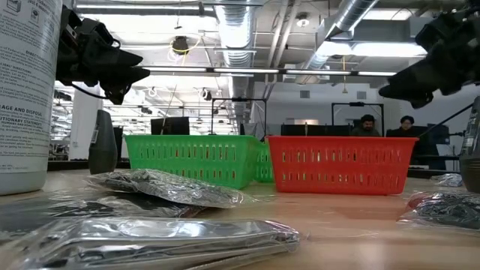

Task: Pick & Place Travel size toiletries
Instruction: Put the black deodorant into the bottom right red bin

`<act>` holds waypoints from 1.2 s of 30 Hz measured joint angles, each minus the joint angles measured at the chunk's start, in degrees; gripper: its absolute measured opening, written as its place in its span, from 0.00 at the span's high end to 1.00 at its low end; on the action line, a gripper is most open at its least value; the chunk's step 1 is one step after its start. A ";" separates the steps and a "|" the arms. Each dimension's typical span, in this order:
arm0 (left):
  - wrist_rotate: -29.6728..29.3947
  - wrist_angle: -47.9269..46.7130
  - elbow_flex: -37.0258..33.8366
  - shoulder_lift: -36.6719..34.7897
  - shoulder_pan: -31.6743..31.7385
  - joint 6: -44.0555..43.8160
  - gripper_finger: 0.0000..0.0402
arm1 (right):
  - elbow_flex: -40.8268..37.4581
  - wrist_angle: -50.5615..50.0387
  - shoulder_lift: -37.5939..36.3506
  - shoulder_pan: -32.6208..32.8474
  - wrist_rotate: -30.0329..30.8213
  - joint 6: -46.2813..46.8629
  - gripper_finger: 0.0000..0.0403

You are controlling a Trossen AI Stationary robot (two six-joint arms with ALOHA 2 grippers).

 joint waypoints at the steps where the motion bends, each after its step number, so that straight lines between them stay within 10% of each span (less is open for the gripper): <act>1: 0.00 -0.02 0.00 0.00 0.00 0.00 0.64 | 0.09 -0.77 0.02 0.40 -1.26 1.17 0.50; 8: 0.00 -0.02 0.00 0.00 0.00 0.02 0.64 | 1.29 -0.97 0.02 4.40 -8.53 5.14 0.36; 36: 0.00 -0.04 0.00 0.00 0.00 -0.15 0.64 | 1.29 -9.98 0.07 18.96 -9.33 5.08 0.35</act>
